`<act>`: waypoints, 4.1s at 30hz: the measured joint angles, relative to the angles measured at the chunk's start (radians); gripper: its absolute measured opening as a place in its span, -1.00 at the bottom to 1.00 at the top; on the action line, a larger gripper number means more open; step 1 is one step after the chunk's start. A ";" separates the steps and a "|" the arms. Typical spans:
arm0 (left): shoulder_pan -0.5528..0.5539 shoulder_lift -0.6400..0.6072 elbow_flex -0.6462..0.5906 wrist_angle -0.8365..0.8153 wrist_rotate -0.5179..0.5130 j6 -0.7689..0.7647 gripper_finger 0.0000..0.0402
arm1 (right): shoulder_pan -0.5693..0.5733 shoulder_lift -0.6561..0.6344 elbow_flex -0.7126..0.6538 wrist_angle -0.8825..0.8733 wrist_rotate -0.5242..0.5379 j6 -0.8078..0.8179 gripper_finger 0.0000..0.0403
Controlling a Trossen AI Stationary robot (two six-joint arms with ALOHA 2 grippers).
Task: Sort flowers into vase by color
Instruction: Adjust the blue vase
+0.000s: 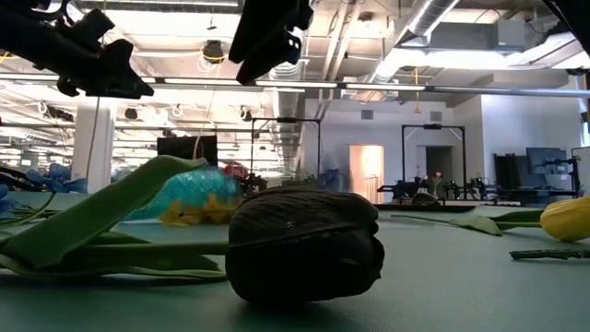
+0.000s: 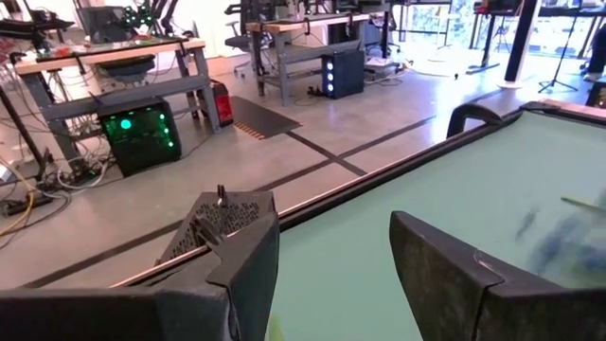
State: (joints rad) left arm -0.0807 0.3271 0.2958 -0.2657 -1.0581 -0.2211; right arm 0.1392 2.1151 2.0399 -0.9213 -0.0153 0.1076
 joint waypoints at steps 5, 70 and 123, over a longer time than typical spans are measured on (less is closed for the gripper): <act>0.000 0.000 0.000 0.004 0.031 0.000 -0.05 | 0.009 0.000 0.000 -0.105 -0.123 0.062 0.24; 0.071 0.987 0.593 -0.253 0.913 -0.027 0.42 | 0.363 -0.710 -1.363 1.101 0.537 0.154 -0.64; 0.112 1.254 0.498 -0.182 0.889 -0.071 0.42 | 0.362 -0.709 -1.363 1.118 0.448 0.154 -0.64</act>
State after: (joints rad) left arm 0.0310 1.5810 0.7940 -0.4480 -0.1691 -0.2920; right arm 0.5014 1.4063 0.6773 0.1964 0.4322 0.2615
